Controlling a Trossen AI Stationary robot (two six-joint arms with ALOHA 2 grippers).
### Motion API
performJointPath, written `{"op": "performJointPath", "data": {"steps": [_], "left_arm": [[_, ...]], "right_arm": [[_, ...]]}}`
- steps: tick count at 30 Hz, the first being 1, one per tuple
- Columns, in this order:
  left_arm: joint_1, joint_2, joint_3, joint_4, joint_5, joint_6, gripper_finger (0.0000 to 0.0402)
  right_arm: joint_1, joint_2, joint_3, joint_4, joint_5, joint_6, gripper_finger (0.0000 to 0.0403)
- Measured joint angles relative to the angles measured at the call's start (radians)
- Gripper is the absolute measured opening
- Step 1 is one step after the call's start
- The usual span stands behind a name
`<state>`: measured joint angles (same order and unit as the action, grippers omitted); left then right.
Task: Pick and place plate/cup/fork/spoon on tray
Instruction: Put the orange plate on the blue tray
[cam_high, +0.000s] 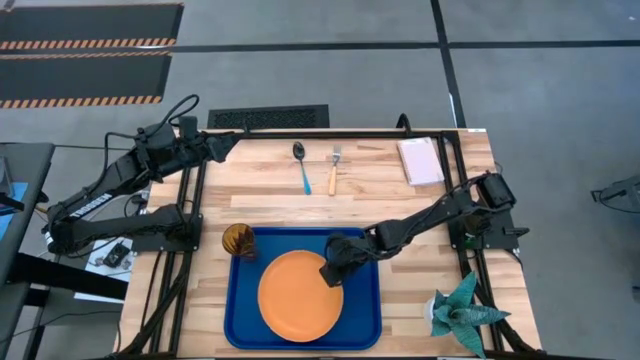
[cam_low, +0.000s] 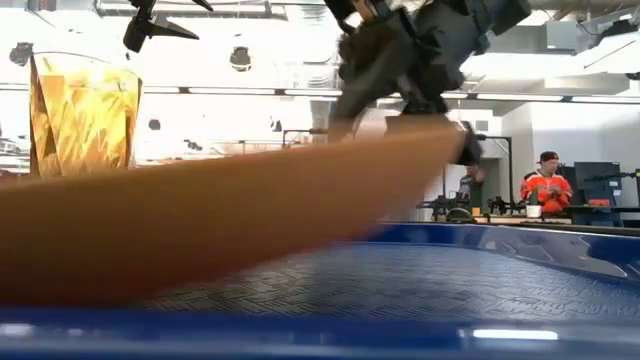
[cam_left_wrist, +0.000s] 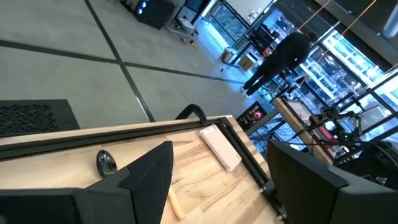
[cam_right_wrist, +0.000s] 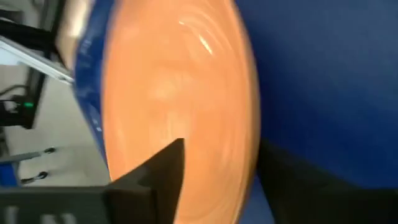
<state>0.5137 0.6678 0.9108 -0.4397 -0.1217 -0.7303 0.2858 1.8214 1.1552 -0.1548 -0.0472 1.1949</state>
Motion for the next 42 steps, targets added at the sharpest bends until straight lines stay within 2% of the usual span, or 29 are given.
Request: {"op": "performJointPath", "data": {"steps": [5,14,18,22,26,29,30,36,42], "left_arm": [[0.0,0.0,0.0,0.0,-0.003,0.0,0.0245],[0.0,0.0,0.0,-0.004,-0.003,0.0,0.0245],[0.0,0.0,0.0,-0.015,-0.003,0.0,0.0245],[0.0,0.0,0.0,-0.021,0.002,-0.007,0.0245],[0.0,0.0,0.0,-0.021,0.002,-0.02,0.0245],[0.0,0.0,0.0,-0.021,0.003,-0.025,0.0245],[0.0,0.0,0.0,-0.022,0.002,-0.028,0.0245],[0.0,0.0,0.0,-0.029,-0.015,-0.034,0.0245],[0.0,0.0,0.0,-0.058,-0.027,-0.042,0.0245]], "right_arm": [[-0.025,-0.001,0.009,0.034,-0.014,-0.034,0.0258],[-0.067,-0.03,0.053,-0.024,-0.099,-0.128,0.0261],[-0.065,-0.09,0.076,-0.214,-0.108,-0.156,0.0255],[-0.034,-0.2,0.081,-0.388,-0.083,-0.144,0.0206],[0.037,-0.222,0.078,-0.612,-0.015,-0.085,0.0109],[0.09,-0.169,0.078,-0.613,0.003,-0.047,0.0028],[0.107,-0.145,0.078,-0.588,0.005,-0.045,0.0016],[0.152,0.018,0.085,-0.4,-0.026,-0.021,0.0011],[0.128,0.071,0.097,-0.289,-0.044,-0.136,0.001]]}}
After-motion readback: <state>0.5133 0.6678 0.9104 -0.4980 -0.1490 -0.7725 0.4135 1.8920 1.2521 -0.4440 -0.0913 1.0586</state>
